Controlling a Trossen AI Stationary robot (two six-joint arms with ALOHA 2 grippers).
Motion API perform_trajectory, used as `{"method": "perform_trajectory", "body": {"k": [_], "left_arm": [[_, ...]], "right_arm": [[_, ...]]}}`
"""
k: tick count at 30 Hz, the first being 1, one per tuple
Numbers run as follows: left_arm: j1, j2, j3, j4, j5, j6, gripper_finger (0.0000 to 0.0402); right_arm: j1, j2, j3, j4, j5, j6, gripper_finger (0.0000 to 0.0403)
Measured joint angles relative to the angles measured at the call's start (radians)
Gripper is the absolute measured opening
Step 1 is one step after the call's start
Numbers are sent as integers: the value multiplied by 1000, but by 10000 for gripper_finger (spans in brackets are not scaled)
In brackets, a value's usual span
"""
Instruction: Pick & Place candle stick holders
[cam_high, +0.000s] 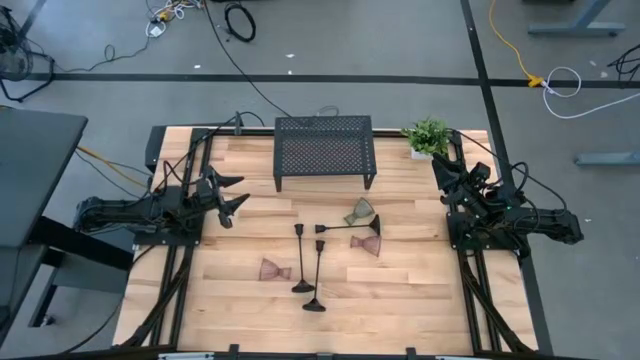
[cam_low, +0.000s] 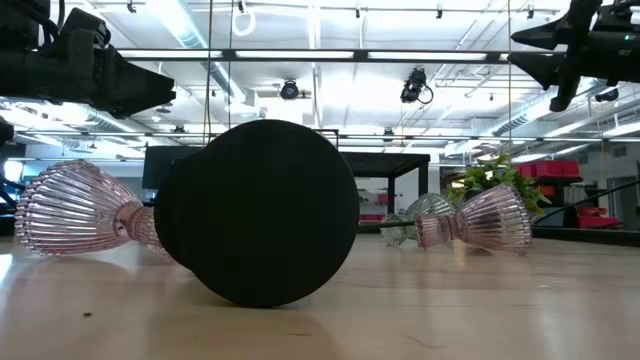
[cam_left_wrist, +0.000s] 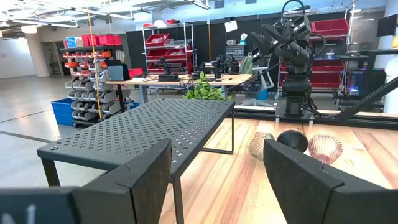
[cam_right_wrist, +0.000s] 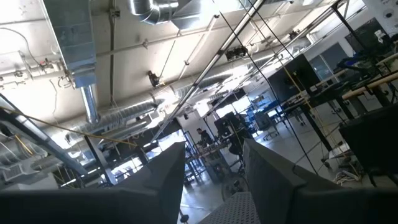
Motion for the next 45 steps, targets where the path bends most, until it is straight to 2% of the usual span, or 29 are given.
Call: {"method": "perform_trajectory", "body": {"k": [13,20,29,45], "left_arm": [[0,0,0,2,0,0,254],[0,0,0,56,0,-1,254],[0,0,0,58,1,-105,254],[0,0,0,51,1,-106,254]], "right_arm": [[0,0,0,0,0,0,162],[0,0,0,0,0,0,162],[0,0,0,0,0,0,162],[0,0,0,0,0,0,162]]}}
